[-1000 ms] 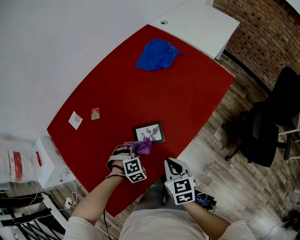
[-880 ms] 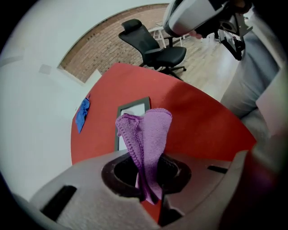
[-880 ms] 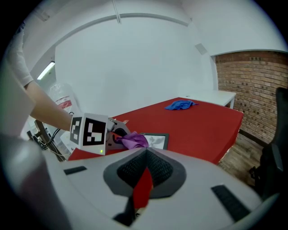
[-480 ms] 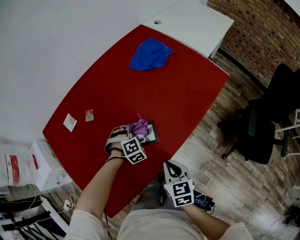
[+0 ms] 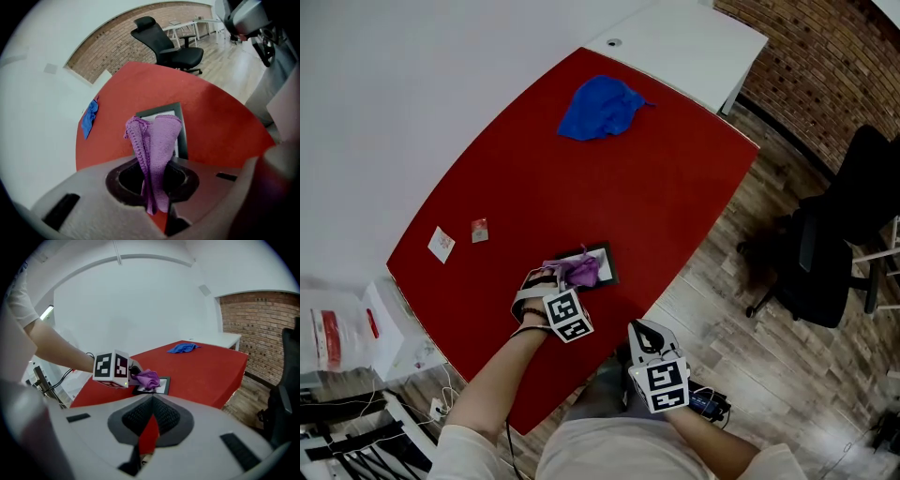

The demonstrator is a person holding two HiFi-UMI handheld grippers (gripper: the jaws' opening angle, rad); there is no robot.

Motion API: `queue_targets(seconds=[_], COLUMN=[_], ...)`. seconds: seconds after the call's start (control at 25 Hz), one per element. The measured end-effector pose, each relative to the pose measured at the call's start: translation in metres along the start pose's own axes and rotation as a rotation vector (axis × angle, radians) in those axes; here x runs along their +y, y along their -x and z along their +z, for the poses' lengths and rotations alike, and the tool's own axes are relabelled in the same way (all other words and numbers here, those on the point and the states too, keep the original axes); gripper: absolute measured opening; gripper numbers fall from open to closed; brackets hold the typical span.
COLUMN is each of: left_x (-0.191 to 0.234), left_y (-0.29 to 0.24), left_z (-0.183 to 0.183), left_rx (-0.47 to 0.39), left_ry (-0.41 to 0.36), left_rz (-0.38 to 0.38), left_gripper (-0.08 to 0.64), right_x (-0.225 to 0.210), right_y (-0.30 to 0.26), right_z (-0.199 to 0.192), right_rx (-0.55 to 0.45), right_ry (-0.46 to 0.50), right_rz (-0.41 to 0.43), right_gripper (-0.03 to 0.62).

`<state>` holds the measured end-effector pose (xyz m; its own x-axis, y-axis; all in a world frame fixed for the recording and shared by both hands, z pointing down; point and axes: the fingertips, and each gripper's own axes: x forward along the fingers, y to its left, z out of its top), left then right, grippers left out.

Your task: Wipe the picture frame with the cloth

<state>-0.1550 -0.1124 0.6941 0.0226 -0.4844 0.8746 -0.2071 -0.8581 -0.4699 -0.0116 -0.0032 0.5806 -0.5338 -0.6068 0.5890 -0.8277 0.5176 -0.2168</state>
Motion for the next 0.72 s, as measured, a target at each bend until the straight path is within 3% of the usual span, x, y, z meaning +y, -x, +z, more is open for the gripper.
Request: queue_targets(seconds=[0.16, 0.4, 0.72], left_x=[-0.032, -0.050, 0.007], left_y=[0.017, 0.024, 0.016], left_z=[0.005, 0.004, 0.011], left_rx=[-0.038, -0.031, -0.053], left_ry=[-0.023, -0.037, 0.048], left_rz=[-0.053, -0.080, -0.036], left_gripper=[0.061, 0.061, 0.061], right_x=[0.006, 0.011, 0.006], right_y=[-0.004, -0.005, -0.001], right_z=[-0.001, -0.005, -0.007], right_rx=[0.005, 0.012, 0.014], right_ry=[0.012, 0.016, 0.006], right_rz=[0.015, 0.024, 0.009], right_gripper=[0.003, 0.003, 0.003])
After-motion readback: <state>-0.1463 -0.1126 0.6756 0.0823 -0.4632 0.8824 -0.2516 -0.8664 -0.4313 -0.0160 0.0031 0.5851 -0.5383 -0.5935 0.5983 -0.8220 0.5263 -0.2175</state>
